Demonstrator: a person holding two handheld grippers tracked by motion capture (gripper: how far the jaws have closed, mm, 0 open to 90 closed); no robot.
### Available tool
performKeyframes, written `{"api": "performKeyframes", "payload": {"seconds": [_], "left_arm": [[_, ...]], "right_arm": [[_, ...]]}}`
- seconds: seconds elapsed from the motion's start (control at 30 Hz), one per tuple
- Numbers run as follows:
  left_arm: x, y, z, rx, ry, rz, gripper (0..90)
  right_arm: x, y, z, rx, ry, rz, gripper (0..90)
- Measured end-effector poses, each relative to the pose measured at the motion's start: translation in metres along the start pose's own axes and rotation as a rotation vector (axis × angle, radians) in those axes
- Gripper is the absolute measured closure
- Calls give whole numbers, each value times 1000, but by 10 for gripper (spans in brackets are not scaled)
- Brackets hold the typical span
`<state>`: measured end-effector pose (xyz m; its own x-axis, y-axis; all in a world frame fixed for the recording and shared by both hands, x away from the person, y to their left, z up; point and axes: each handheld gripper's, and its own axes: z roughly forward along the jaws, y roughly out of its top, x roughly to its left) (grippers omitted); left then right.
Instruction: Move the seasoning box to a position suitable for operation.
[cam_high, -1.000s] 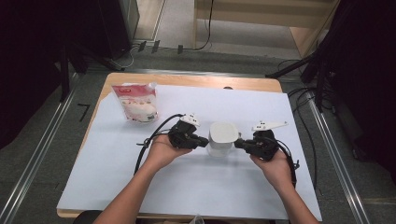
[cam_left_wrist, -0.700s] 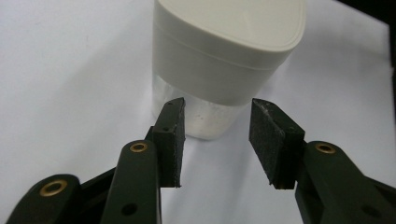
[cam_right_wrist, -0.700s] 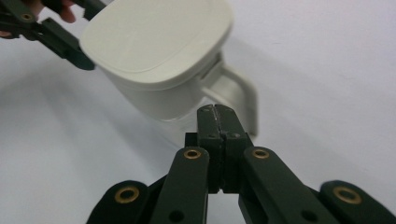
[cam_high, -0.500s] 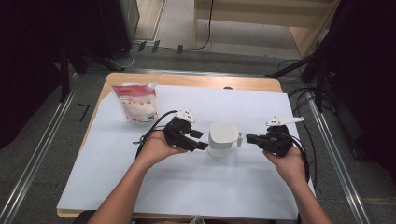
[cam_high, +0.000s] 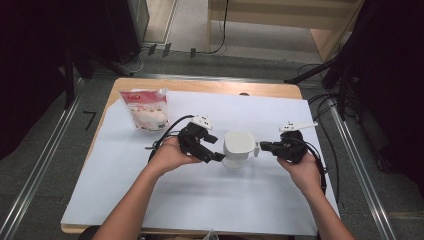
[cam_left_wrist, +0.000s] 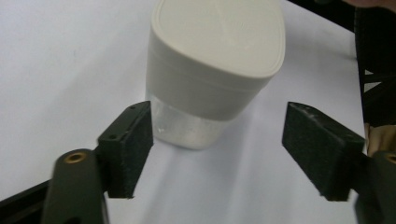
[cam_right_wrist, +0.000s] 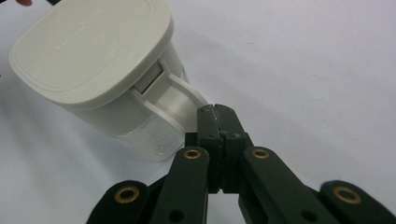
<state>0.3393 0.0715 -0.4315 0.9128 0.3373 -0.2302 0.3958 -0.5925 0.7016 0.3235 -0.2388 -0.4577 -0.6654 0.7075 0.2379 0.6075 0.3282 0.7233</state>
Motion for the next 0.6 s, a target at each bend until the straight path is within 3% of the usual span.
{"api": "performKeyframes", "payload": {"seconds": [0.27,0.53,0.6], "left_arm": [[3,7,10,51,8,27,151],[4,15,24,84,-28,57,145],[5,18,26,87,-18,54,145]], "right_arm": [[1,0,1,1,-6,6,900],[1,0,2,-5,-5,21,900],[1,0,2,-6,-6,22,900]]}}
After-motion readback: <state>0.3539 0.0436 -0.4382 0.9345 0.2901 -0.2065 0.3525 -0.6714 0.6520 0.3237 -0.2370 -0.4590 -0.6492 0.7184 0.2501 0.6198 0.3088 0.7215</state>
